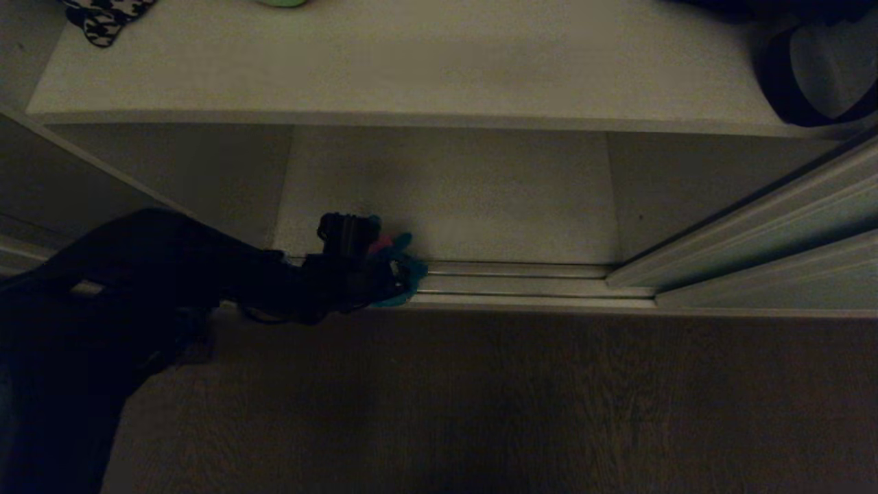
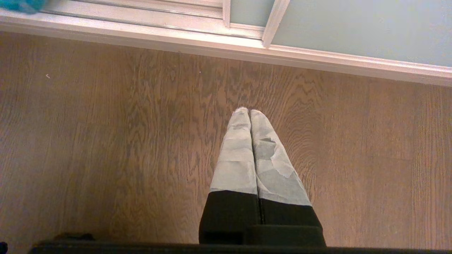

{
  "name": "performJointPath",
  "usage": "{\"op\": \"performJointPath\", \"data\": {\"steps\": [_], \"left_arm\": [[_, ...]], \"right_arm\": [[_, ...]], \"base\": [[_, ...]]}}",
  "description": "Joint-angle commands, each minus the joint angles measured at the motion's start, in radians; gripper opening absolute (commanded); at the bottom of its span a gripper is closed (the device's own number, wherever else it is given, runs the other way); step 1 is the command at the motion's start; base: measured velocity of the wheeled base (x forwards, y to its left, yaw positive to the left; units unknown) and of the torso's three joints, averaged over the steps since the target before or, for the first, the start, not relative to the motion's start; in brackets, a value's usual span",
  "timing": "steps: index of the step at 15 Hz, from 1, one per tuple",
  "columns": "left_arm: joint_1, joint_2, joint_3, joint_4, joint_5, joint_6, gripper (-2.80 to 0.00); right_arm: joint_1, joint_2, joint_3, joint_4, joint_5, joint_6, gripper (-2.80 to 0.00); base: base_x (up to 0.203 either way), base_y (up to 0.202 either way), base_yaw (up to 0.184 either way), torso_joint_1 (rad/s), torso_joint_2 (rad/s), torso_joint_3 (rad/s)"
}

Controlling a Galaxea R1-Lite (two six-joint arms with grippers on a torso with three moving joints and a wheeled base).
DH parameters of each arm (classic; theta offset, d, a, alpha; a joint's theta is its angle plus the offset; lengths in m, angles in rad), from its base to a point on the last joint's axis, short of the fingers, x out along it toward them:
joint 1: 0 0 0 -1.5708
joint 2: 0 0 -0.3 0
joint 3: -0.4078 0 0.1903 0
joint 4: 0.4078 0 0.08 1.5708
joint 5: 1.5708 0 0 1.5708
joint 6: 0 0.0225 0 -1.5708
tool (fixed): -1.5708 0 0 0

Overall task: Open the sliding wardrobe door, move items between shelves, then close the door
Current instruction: Place the blue doll on the higher shelf

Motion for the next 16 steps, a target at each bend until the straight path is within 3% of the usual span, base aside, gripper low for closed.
{"op": "performJointPath", "data": {"steps": [1,6,10,13,16], "left_arm": [[-0.011,-0.155,0.148,0.008,-0.019,0.024,-2.80],[-0.060,-0.502,0.601,0.001,-0.059,0.115,-2.80],[-0.144,-0.830,0.781,0.029,-0.083,0.156,-2.80],[-0.210,-1.071,0.818,0.224,-0.089,0.194,-2.80],[-0.234,-1.270,0.818,0.473,-0.140,0.284,-2.80]], "right_arm": [[0.001,0.000,0.000,-0.001,0.000,0.000,-2.80],[0.001,0.000,0.000,-0.001,0.000,0.000,-2.80],[0.001,0.000,0.000,-0.001,0.000,0.000,-2.80],[0.001,0.000,0.000,-0.001,0.000,0.000,-2.80],[0.000,0.000,0.000,0.000,0.000,0.000,-2.80]], "base": [[0.000,0.000,0.000,0.000,0.00,0.000],[0.000,0.000,0.000,0.000,0.00,0.000],[0.000,0.000,0.000,0.000,0.00,0.000],[0.000,0.000,0.000,0.000,0.00,0.000],[0.000,0.000,0.000,0.000,0.00,0.000]]}}
